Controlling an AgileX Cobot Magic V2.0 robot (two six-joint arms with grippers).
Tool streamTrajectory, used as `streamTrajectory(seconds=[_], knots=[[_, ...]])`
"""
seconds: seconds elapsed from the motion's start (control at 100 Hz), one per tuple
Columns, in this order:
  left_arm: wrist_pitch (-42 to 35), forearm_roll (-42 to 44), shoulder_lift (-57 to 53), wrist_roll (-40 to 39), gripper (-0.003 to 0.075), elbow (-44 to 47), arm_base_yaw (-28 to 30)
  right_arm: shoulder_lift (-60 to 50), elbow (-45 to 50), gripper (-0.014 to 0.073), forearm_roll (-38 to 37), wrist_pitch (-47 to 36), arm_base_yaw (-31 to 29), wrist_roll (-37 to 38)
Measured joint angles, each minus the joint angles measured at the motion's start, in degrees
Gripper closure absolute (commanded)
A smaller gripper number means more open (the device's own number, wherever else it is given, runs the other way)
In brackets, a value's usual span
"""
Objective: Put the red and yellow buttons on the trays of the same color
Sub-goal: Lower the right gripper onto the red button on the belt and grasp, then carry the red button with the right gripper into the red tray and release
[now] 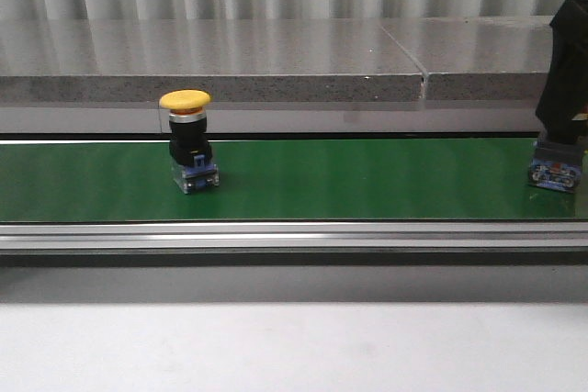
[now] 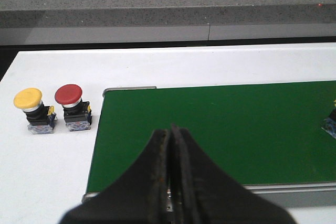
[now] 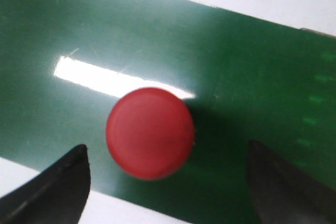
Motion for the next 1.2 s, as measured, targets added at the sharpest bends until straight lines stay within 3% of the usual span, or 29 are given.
streamTrajectory(seconds=[0.17,0.29,0.55,0.97,1.2], knots=[[0.0,0.0,0.0,0.0,0.0740,0.0,0.0,3.6,-1.7,0.0312,-0.4,-0.7,0.0,0.0],[0.0,0.0,0.0,0.0,0.0740,0.0,0.0,4.2,-3.0,0.0397,-0.6,0.1,0.0,0.0],[0.0,0.0,0.0,0.0,0.0740,0.0,0.0,4.3,-9.8,0.0403,-1.2,7.0,-2.1,-0.1],[0.0,0.0,0.0,0.0,0.0740,0.0,0.0,10.6,-29.8,0.0403,-2.0,11.0,-22.6,-0.1],[0.0,0.0,0.0,0.0,0.0740,0.0,0.0,22.9,-43.0,0.0403,-2.2,11.1,-27.4,-0.1]])
